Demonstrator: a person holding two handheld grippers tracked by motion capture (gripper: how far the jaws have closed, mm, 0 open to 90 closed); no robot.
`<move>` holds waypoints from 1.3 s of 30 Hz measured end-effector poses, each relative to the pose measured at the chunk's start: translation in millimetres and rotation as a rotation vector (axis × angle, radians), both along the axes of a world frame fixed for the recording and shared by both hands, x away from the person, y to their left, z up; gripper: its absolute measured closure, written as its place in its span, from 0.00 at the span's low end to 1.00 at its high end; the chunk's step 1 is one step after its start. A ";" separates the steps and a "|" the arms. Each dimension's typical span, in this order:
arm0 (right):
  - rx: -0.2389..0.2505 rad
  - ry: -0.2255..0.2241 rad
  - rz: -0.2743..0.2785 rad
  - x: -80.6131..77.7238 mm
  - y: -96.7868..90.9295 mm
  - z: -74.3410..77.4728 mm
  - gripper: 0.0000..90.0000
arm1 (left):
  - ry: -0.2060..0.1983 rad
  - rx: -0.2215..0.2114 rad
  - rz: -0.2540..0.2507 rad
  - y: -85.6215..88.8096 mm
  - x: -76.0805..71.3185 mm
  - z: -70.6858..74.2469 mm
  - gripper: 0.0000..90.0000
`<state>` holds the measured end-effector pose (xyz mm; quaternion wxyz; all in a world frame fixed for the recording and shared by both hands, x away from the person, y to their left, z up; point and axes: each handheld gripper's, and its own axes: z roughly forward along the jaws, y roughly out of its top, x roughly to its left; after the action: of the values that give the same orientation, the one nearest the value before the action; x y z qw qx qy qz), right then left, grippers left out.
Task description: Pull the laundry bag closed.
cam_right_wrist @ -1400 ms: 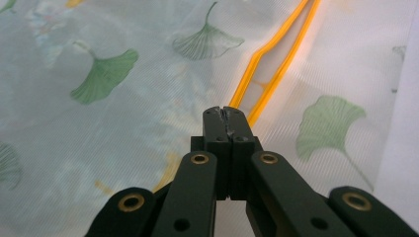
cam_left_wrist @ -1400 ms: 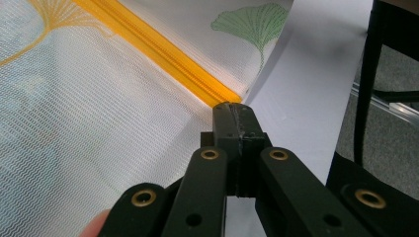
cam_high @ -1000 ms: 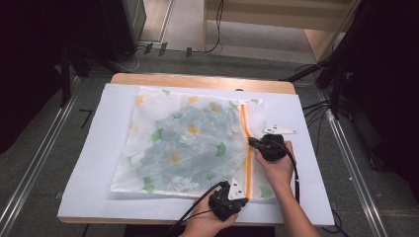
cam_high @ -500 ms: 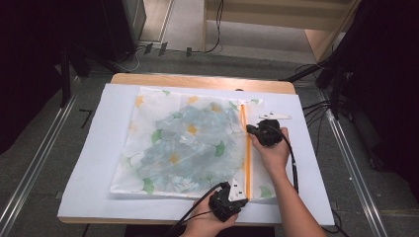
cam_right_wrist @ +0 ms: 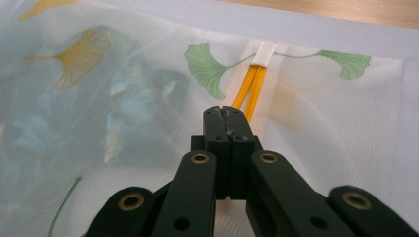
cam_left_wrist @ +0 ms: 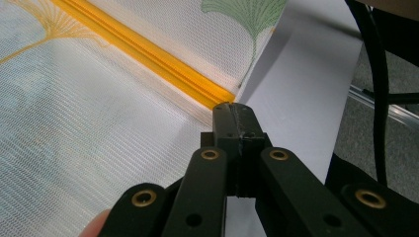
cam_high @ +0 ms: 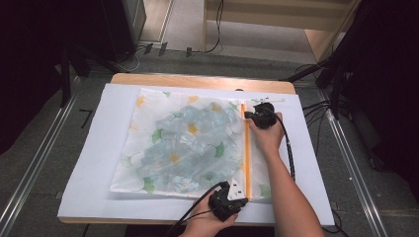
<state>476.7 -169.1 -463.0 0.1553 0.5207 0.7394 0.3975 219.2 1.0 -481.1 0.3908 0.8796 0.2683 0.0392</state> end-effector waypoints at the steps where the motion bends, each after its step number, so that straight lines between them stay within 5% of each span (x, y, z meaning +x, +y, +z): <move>1: 0.003 0.004 -0.006 3.9 0.0 -0.1 1.00 | 0.003 -0.003 0.002 -0.2 -0.1 -0.1 1.00; 20: -0.016 0.023 -0.058 54.9 7.5 2.7 1.00 | 0.006 -0.003 -0.007 1.0 0.6 -0.1 1.00; 30: -0.051 0.046 -0.075 62.2 13.1 -3.0 1.00 | 0.006 -0.005 -0.008 0.8 0.5 -0.1 1.00; 35: -0.022 0.059 -0.061 56.0 13.8 -6.8 1.00 | 0.039 -0.025 -0.007 2.7 4.2 -0.3 1.00; 39: -0.009 0.048 -0.055 43.9 6.5 -7.1 0.84 | 0.032 -0.014 -0.010 2.6 3.3 0.5 1.00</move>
<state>520.6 -162.6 -470.1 0.1506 0.5494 0.7303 0.3770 222.5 3.6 -480.6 0.3928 0.8787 0.2704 0.0212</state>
